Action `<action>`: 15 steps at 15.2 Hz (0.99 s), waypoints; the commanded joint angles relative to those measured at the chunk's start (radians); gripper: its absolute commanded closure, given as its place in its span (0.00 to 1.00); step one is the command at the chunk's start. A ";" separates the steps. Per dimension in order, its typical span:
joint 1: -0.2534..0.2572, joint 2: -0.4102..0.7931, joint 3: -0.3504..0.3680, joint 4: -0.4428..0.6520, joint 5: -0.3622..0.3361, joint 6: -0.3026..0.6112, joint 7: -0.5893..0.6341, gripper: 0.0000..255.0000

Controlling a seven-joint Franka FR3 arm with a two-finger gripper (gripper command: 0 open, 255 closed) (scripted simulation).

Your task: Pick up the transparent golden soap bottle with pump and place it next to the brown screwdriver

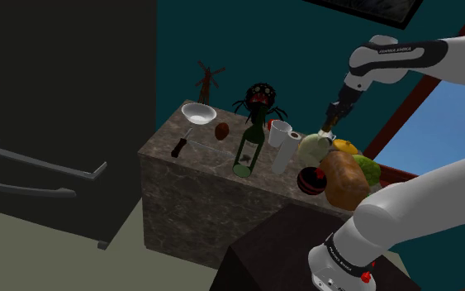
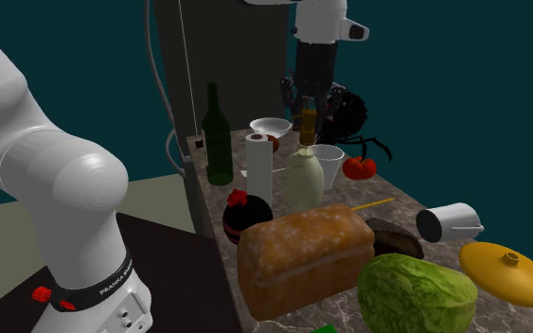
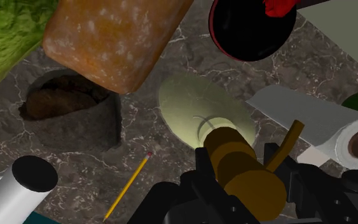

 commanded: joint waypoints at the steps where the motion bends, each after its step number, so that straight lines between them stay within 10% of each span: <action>1: 0.001 -0.003 0.004 0.025 0.001 -0.028 0.002 1.00; 15: 0.009 -0.014 0.028 0.203 0.011 -0.217 0.006 1.00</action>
